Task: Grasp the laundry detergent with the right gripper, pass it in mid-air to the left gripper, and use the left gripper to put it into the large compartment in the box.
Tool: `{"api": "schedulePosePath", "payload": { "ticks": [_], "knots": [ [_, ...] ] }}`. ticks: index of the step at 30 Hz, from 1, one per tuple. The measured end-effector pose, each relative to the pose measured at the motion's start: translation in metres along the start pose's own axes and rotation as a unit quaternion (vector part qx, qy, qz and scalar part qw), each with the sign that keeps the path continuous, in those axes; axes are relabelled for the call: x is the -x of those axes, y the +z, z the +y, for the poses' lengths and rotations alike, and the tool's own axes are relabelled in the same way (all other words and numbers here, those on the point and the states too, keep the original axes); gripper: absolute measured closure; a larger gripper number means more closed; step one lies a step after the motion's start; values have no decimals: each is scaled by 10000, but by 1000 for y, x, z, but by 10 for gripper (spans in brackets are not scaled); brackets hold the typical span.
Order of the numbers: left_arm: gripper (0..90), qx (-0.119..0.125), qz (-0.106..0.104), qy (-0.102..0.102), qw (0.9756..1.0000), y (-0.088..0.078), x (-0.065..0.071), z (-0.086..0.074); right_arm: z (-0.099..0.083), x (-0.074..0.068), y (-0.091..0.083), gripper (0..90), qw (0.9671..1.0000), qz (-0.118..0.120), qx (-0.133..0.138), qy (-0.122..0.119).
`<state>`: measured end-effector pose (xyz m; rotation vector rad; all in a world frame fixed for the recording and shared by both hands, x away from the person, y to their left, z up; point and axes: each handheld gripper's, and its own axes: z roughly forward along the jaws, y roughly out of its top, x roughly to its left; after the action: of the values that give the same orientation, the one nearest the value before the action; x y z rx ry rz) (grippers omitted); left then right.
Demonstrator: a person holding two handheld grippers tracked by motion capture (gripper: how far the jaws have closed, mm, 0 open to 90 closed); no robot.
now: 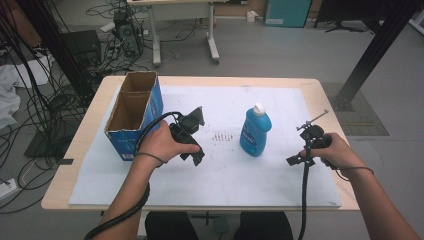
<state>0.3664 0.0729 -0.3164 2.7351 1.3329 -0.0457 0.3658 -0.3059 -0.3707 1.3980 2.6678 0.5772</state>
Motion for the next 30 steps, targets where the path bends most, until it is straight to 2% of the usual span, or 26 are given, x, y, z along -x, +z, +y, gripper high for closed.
{"api": "schedulePosePath", "payload": {
  "ticks": [5, 12, 30],
  "knots": [
    [90, -6, 4, 24, 10000, 0, 1, 0, -2, -7, 2, 67, 10000, -16, -11, -15],
    [90, -10, 3, 18, 10000, 1, 2, 0, -5, -9, 3, 68, 9999, -125, 35, 46],
    [90, -17, -3, 48, 10000, 1, 5, 0, -12, -18, 12, 68, 10000, -52, 10, 27]
  ]
}}
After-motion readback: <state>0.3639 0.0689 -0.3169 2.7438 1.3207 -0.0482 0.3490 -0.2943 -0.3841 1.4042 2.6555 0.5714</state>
